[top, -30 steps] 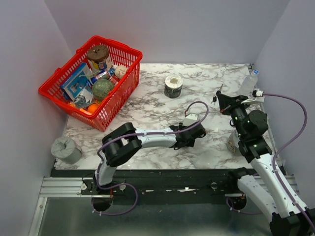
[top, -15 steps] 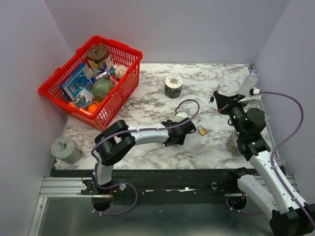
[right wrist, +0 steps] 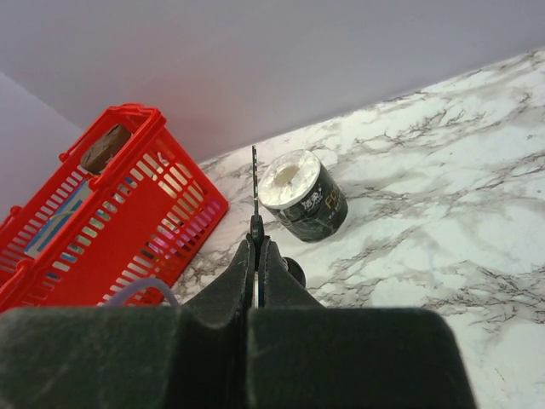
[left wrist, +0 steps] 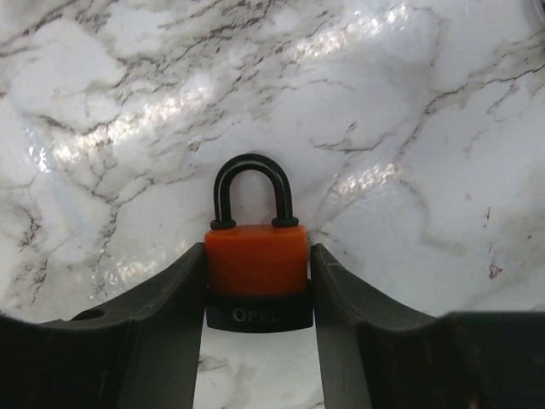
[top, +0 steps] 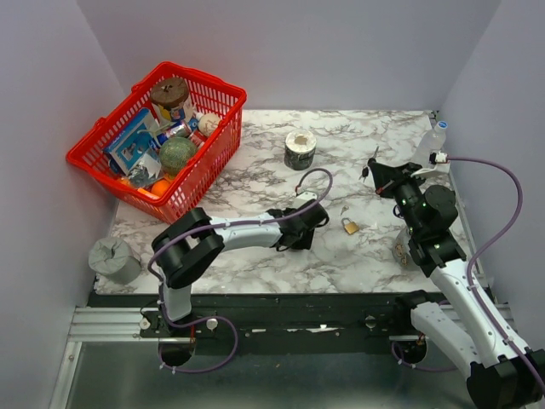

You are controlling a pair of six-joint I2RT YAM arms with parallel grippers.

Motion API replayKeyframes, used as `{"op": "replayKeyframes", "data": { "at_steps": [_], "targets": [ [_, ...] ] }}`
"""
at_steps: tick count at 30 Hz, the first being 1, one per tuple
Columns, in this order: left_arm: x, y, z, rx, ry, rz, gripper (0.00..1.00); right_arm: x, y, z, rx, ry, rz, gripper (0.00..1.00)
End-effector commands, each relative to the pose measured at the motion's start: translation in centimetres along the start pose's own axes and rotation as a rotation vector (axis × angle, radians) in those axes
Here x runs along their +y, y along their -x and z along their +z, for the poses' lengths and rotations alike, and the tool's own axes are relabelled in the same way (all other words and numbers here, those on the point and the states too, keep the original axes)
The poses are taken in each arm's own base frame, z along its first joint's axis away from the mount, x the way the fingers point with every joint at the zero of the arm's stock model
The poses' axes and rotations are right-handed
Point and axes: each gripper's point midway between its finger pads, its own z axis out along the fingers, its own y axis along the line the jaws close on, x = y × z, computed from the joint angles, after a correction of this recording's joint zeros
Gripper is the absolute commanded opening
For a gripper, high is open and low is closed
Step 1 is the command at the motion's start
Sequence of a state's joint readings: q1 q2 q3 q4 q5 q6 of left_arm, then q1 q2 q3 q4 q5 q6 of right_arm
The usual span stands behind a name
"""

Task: Unlock with the key

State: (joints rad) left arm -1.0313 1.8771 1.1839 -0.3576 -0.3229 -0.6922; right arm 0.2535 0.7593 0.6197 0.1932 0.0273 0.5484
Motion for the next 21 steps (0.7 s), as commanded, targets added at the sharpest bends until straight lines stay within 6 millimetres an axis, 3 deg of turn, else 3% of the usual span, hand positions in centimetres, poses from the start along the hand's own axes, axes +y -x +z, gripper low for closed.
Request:
{"op": "replayKeyframes", "data": {
  "at_steps": [1, 3, 7, 9, 11, 12, 13, 14, 15, 16, 17, 18, 21],
  "targets": [
    [-1.2, 0.2, -2.3, 0.034, -0.186, -0.155, 0.15, 0.6, 0.6, 0.0, -0.018, 0.03, -0.01, 0.01],
    [-3.1, 2.9, -4.6, -0.031, -0.332, -0.224, 0.11, 0.5, 0.5, 0.0, -0.015, 0.028, -0.01, 0.01],
    [-3.8, 5.0, -6.7, -0.086, -0.417, -0.293, 0.1, 0.6, 0.5, 0.0, -0.015, 0.028, -0.007, 0.01],
    [-3.1, 4.8, -6.7, -0.077, -0.376, -0.271, 0.08, 0.8, 0.2, 0.2, 0.001, 0.047, -0.007, 0.01],
    [-1.4, 5.6, -6.3, -0.114, -0.267, -0.224, 0.06, 1.0, -0.1, 0.3, 0.011, 0.057, -0.007, 0.01],
    [0.1, 4.5, -6.0, -0.075, -0.186, -0.19, 0.05, 1.1, -0.2, 0.4, 0.017, 0.064, -0.006, 0.01],
    [1.7, 5.8, -6.0, -0.132, -0.084, -0.17, 0.05, 1.2, -0.4, 0.4, 0.028, 0.07, -0.007, 0.01],
    [2.9, 5.8, -6.2, -0.142, -0.019, -0.131, 0.05, 1.3, -0.5, 0.4, 0.033, 0.072, -0.007, 0.01],
    [4.7, 4.9, -6.5, -0.12, 0.078, -0.084, 0.05, 1.4, -0.8, 0.4, 0.047, 0.084, -0.009, 0.01],
    [5.5, 5.7, -7.2, -0.143, 0.132, -0.069, 0.05, 1.6, -0.9, 0.4, 0.054, 0.093, -0.013, 0.01],
    [7.6, 6.5, -7.8, -0.19, 0.248, -0.052, 0.05, 1.7, -1.1, 0.3, 0.061, 0.105, -0.021, 0.01],
    [9.2, 6.1, -8.6, -0.171, 0.325, -0.012, 0.05, 2.1, -1.3, 0.1, 0.075, 0.131, -0.033, 0.01],
    [11.8, 7.2, -10.5, -0.206, 0.48, 0.052, 0.05, 2.3, -1.9, -0.1, 0.098, 0.151, -0.048, 0.01]
  ]
}}
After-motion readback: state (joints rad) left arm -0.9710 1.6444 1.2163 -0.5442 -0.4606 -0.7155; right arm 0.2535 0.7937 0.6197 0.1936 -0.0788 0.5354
